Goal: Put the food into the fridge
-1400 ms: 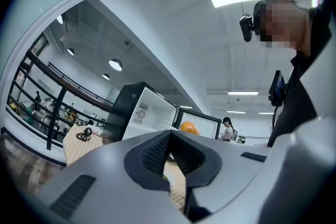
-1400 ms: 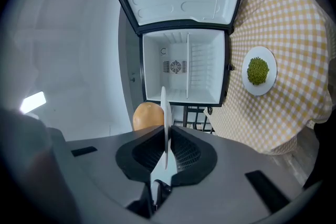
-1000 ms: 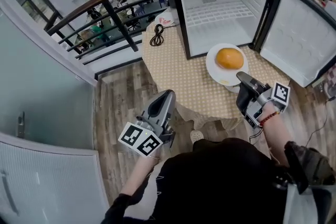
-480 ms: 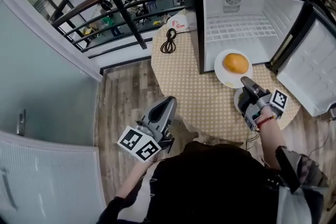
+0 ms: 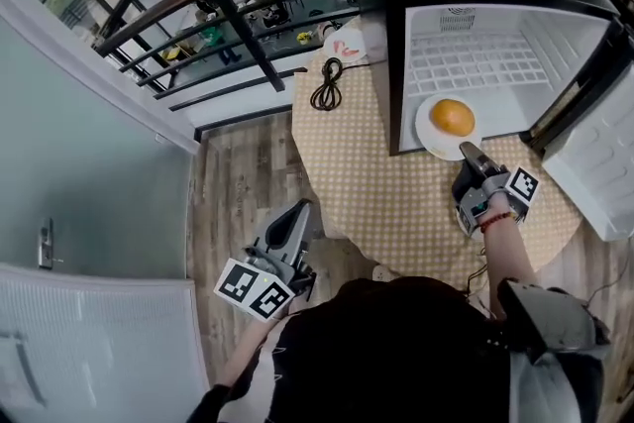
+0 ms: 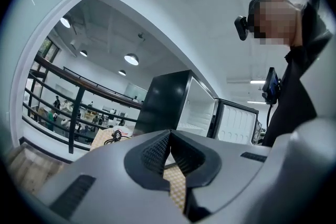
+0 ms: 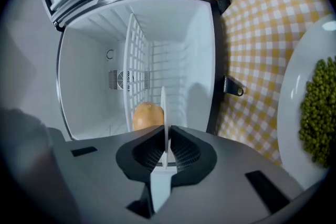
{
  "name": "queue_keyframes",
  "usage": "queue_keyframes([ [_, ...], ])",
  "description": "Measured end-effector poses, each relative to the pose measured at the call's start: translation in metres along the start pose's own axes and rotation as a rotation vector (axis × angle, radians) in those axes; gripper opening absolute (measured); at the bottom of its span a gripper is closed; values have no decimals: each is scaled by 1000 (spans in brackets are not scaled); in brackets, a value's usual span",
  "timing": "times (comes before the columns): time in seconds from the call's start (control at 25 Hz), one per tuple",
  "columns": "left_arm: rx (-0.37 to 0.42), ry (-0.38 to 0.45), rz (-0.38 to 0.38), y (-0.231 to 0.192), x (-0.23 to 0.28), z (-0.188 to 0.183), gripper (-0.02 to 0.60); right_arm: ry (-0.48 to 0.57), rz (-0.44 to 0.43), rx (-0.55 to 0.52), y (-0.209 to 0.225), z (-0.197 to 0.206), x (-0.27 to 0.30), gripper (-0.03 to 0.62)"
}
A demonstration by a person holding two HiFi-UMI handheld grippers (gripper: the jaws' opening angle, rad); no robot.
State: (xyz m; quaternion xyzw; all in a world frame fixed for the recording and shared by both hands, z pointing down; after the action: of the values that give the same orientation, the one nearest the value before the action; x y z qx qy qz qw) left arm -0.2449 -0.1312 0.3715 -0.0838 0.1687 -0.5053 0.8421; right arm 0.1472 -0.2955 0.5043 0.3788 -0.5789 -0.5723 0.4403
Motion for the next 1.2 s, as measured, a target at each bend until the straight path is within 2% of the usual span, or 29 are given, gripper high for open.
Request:
queue_keyframes([
  [0.32,-57,-30,-25,-19,5,20,12,6,56,-35,21,10,41,35],
  [0.84,-77,-71,-82,-27,-5,30,12,2,108,-100,14,18,73,35],
  [1.2,-83,-51,-135,-31,-12,28,12,-15,152,-155,8,15,94,35],
])
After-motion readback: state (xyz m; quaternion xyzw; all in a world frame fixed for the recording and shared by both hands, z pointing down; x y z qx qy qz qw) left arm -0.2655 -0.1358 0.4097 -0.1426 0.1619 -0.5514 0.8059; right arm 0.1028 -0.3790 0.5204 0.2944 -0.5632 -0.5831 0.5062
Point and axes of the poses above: the fingertips, and each gripper's own axes: x forward along the fingers, y to its right, z out of its underside, the point moved 8 cm from there along -x, backward along the fingers, and after that the axes turned 14 degrees about y, right-handed, at the moved point
